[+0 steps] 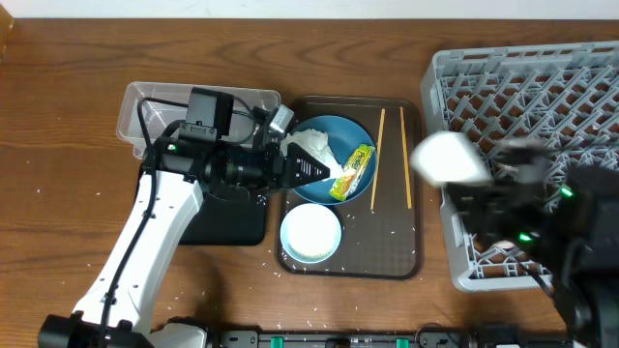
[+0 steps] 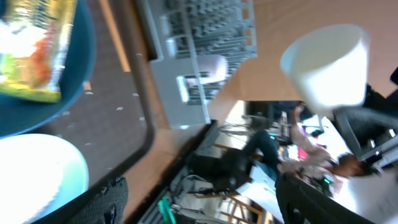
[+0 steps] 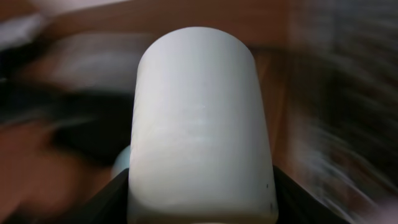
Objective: Sort waste into correct bins and load items into the dishwasher rack
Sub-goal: 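Place the white cup into the dish rack with the right gripper, then grasp the light-blue rice bowl with the left gripper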
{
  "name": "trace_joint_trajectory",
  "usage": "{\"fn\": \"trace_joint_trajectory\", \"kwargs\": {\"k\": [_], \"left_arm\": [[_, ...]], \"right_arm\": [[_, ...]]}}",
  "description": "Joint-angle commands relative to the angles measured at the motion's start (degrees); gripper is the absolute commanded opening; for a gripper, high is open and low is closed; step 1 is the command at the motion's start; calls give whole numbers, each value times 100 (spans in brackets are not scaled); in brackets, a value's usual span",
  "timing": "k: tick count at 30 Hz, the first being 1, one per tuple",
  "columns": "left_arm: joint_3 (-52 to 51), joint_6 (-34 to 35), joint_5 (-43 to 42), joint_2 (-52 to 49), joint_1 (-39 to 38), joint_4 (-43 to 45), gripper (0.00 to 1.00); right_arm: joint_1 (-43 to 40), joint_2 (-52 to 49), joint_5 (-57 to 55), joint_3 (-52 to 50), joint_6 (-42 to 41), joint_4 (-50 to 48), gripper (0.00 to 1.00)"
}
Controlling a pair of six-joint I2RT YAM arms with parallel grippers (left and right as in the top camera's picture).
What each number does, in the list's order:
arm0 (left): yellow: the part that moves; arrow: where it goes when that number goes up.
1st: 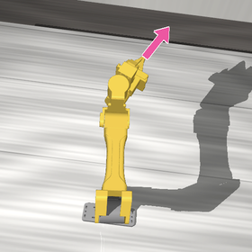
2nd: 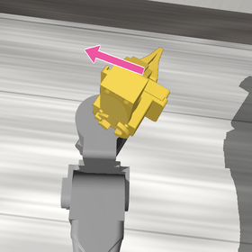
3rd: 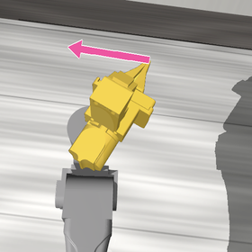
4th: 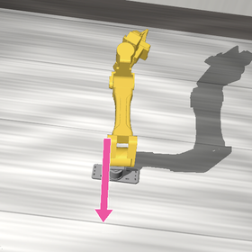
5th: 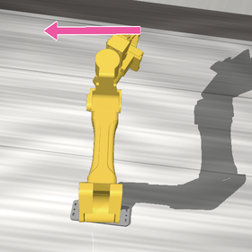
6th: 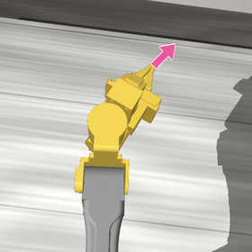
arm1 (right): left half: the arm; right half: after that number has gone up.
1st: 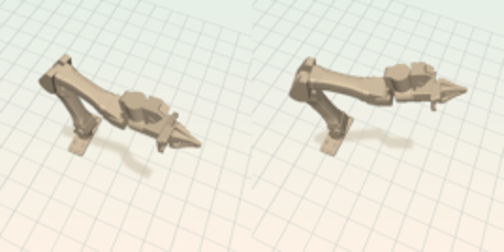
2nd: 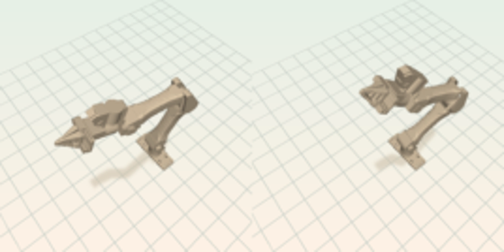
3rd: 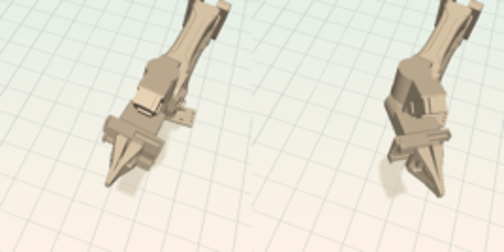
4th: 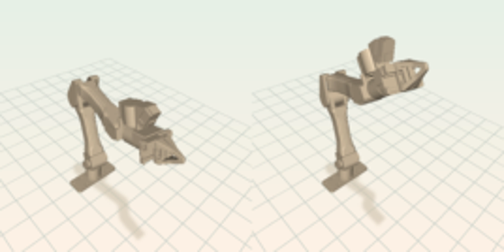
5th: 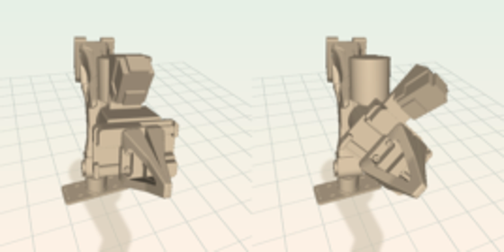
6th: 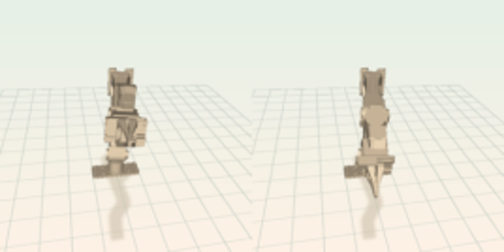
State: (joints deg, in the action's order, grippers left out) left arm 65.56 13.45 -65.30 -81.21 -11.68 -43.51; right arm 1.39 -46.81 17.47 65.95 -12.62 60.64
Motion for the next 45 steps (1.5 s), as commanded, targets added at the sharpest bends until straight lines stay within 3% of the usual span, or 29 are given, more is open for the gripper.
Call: {"fn": "trace_joint_trajectory", "kwargs": {"k": [1, 4, 12, 24, 25, 26, 27, 30, 37, 41, 45], "left_arm": [[90, -79, 450, 42, -2, -61, 79], [90, -79, 450, 42, -2, -160, 79], [90, -450, 450, 39, -2, -546, 79], [90, -494, 450, 42, -2, -621, 79], [90, -494, 452, 39, -2, -621, 79], [90, -492, 452, 39, -2, -621, 79], [90, -494, 452, 39, -2, -621, 79], [90, -494, 452, 39, -2, -662, 79], [90, -638, 645, 42, -2, -745, 81], [90, -638, 1453, 44, -138, -872, 81], [90, -581, 2688, 44, -769, -1121, 80]], "right_arm": [[-835, 33, -2234, 76, -979, 365, 40], [-1633, -131, -2496, 74, -1178, 654, 38], [-3115, -1333, -1926, 74, -1222, 553, 39], [-4068, -3429, -1375, 74, -1515, 365, 33], [-4120, -3521, -1231, 74, -1495, 387, 34], [-4159, -3595, -1113, 74, -1469, 393, 43], [-4194, -3648, -1045, 74, -1453, 391, 59], [-4282, -3611, -846, 105, -1451, 439, 72], [-4120, -2594, 647, 315, -531, 481, 78], [-3552, -1749, 1569, 315, 190, 352, 77], [-2627, -1150, 1574, 313, 367, 293, 79]]}}
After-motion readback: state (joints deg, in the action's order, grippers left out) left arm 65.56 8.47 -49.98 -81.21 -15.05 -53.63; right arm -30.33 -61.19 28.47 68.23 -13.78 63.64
